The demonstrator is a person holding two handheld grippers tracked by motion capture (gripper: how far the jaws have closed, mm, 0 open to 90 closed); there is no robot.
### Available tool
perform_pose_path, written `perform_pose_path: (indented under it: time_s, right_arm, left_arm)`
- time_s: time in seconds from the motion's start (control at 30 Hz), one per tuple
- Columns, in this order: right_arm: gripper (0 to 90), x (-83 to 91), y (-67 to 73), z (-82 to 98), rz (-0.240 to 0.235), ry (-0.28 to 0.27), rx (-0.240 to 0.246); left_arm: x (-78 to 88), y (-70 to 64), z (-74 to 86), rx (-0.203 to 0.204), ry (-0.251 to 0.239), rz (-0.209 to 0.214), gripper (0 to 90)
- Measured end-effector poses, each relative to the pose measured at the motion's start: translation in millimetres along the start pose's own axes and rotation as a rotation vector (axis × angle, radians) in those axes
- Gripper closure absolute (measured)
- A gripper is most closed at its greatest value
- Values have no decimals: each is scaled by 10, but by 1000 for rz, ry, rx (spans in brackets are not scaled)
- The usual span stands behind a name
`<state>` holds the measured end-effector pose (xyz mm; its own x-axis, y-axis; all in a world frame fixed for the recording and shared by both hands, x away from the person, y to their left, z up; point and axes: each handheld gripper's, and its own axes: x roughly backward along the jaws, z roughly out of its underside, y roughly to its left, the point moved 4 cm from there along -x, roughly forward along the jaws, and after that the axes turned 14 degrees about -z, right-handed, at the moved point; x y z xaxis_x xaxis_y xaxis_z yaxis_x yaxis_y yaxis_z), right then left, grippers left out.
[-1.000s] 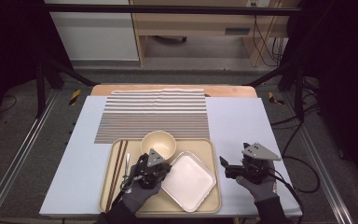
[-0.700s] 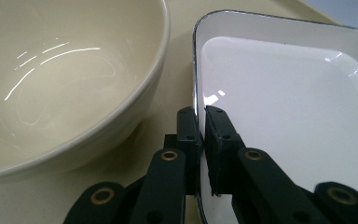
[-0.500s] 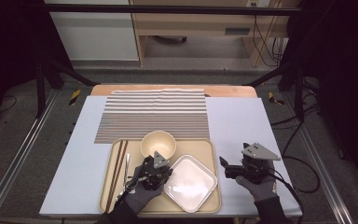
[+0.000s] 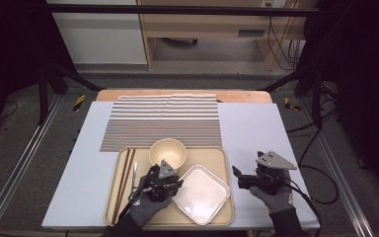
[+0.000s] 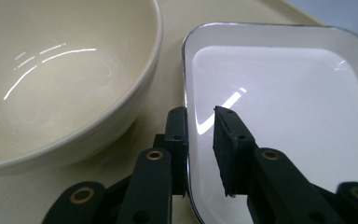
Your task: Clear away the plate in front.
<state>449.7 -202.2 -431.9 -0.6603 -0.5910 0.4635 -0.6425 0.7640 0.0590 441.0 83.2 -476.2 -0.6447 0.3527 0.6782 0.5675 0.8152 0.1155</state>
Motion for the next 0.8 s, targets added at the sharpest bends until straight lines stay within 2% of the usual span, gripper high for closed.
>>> perform_pose_path:
  time_s: [0.17, 0.2, 0.27, 0.33, 0.37, 0.4, 0.5, 0.8]
  right_arm:
    - [32, 8, -2, -2, 2, -2, -5]
    - [30, 10, -7, -3, 3, -3, -6]
    - [29, 11, -8, -3, 4, -4, -8]
    - [28, 17, -14, -4, 4, -5, -8]
    - [28, 17, -14, -4, 4, -5, -8]
    - [27, 20, -16, -4, 5, -4, -7]
    - [27, 27, -15, -7, 5, -7, -13]
    - [25, 52, -43, -5, 14, -11, -22]
  left_arm:
    - [200, 83, -24, 20, -37, 19, 684]
    - [283, 131, -40, 22, -57, 22, 653]
    - [322, 158, -50, 26, -69, 22, 614]
    - [422, 271, -83, 40, -108, 4, 559]
    - [422, 271, -83, 40, -108, 4, 535]
    - [451, 317, -89, 46, -118, -1, 535]
    - [525, 447, -84, 63, -139, -15, 458]
    - [682, 784, 34, 103, -173, -74, 391]
